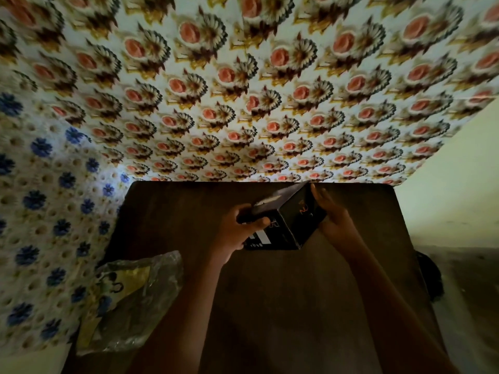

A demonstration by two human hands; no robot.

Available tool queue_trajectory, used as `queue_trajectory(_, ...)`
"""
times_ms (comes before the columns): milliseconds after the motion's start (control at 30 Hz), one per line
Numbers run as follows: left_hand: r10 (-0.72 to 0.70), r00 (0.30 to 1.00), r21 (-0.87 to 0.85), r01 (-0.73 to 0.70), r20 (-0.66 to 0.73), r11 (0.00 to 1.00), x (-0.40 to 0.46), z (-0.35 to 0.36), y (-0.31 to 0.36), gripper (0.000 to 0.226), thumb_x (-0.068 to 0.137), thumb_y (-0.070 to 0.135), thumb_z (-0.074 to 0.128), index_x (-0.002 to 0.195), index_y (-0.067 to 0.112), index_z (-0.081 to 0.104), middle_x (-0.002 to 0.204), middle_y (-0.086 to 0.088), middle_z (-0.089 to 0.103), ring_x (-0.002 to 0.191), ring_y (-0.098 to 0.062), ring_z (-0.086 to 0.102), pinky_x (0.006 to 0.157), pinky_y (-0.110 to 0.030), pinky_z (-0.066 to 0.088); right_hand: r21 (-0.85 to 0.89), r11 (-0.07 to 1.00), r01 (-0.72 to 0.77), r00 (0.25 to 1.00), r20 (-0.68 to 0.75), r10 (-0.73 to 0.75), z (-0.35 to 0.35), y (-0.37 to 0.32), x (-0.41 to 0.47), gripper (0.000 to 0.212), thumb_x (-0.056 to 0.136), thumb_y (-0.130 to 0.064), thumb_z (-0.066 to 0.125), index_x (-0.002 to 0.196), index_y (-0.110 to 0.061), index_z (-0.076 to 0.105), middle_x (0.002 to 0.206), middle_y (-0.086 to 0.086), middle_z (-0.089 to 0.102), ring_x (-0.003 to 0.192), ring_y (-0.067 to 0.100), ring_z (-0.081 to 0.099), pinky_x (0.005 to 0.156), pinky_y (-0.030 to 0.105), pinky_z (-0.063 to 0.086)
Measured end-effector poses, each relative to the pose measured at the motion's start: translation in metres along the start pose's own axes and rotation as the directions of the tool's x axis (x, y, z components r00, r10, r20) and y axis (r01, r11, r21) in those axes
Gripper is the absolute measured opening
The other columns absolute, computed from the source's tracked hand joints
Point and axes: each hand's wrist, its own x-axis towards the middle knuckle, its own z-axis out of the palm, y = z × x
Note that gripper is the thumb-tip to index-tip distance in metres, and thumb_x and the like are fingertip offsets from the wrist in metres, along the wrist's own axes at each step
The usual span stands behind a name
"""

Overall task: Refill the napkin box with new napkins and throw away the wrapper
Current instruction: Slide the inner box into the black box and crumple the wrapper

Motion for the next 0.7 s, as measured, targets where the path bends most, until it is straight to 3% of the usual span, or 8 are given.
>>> queue_trajectory(67,0.063,0.996,0.058,-0.059,-0.07,0.997,0.001,0.004,-0.004,0.08,0.062,0.046,0.091,0.132,0.028,0.055,0.123,0.005,0.063,0.097,-0.005,0.061,0.071,-0.031,0.058,0.242,0.966,-0.088,0.995,-0.017,0.095,-0.001,-0.002,-0.004,0.062,0.088,-0.009,0.056,0.144,-0.036,0.048,0.151,0.006,0.043,0.141,0.033,0.038,0.108,0.049,0.043)
queue_trajectory(200,0.177,0.96,0.186,-0.138,-0.216,0.973,0.0,0.013,-0.018,0.082,0.05,0.056,0.092,0.121,0.027,0.063,0.115,0.006,0.07,0.103,-0.012,0.069,0.083,-0.038,0.063,0.471,0.857,-0.209,0.968,-0.023,0.248,0.003,-0.012,-0.007,0.023,0.095,-0.036,0.063,0.116,-0.046,0.063,0.12,-0.017,0.061,0.103,0.003,0.065,0.074,0.017,0.056)
queue_trajectory(333,0.199,0.935,0.224,-0.135,-0.294,0.965,-0.002,0.022,-0.024,0.094,0.056,0.046,0.094,0.138,0.022,0.055,0.132,0.001,0.064,0.121,-0.02,0.063,0.092,-0.044,0.06,0.432,0.85,-0.302,0.944,0.015,0.328,0.007,-0.004,-0.001,0.049,0.086,-0.058,0.065,0.13,-0.036,0.058,0.127,0.002,0.065,0.107,0.02,0.07,0.083,0.04,0.061)
queue_trajectory(400,0.214,0.909,0.245,-0.13,-0.358,0.961,-0.005,0.025,-0.025,0.095,0.062,0.037,0.093,0.144,0.019,0.049,0.141,-0.002,0.055,0.126,-0.022,0.057,0.098,-0.045,0.057,0.421,0.839,-0.344,0.933,0.055,0.355,0.01,0.0,0.0,0.035,0.091,-0.05,0.061,0.122,-0.033,0.063,0.118,0.0,0.071,0.102,0.017,0.072,0.089,0.043,0.059)
queue_trajectory(467,0.23,0.882,0.249,-0.134,-0.412,0.959,-0.003,0.025,-0.03,0.085,0.068,0.029,0.091,0.142,0.015,0.051,0.138,-0.004,0.05,0.122,-0.021,0.055,0.098,-0.04,0.056,0.41,0.829,-0.38,0.922,0.093,0.376,0.021,0.006,0.001,0.024,0.098,-0.035,0.056,0.121,-0.029,0.061,0.11,-0.003,0.071,0.098,0.012,0.07,0.077,0.028,0.058)
queue_trajectory(533,0.218,0.868,0.243,-0.117,-0.446,0.963,0.002,0.022,-0.034,0.077,0.071,0.025,0.09,0.138,0.011,0.054,0.133,-0.006,0.049,0.12,-0.02,0.054,0.098,-0.035,0.053,0.394,0.813,-0.428,0.903,0.151,0.402,0.035,0.013,0.002,0.04,0.1,-0.018,0.054,0.14,-0.02,0.049,0.125,0.003,0.066,0.113,0.02,0.065,0.073,0.022,0.058)
queue_trajectory(600,0.214,0.861,0.267,-0.095,-0.461,0.959,0.011,0.018,-0.039,0.077,0.071,0.023,0.089,0.138,0.01,0.055,0.132,-0.006,0.049,0.121,-0.023,0.055,0.099,-0.039,0.054,0.349,0.838,-0.419,0.908,0.162,0.387,0.05,0.023,0.007,0.065,0.097,-0.004,0.056,0.154,-0.018,0.029,0.147,0.009,0.05,0.13,0.028,0.054,0.088,0.027,0.057)
queue_trajectory(700,0.239,0.84,0.303,-0.095,-0.488,0.948,0.028,0.01,-0.041,0.077,0.071,0.026,0.089,0.139,0.013,0.055,0.133,-0.005,0.049,0.12,-0.02,0.054,0.094,-0.03,0.052,0.253,0.896,-0.365,0.93,0.14,0.339,0.061,0.027,0.023,0.077,0.091,0.008,0.058,0.156,-0.02,0.025,0.144,0.0,0.051,0.123,0.015,0.058,0.077,0.015,0.056)
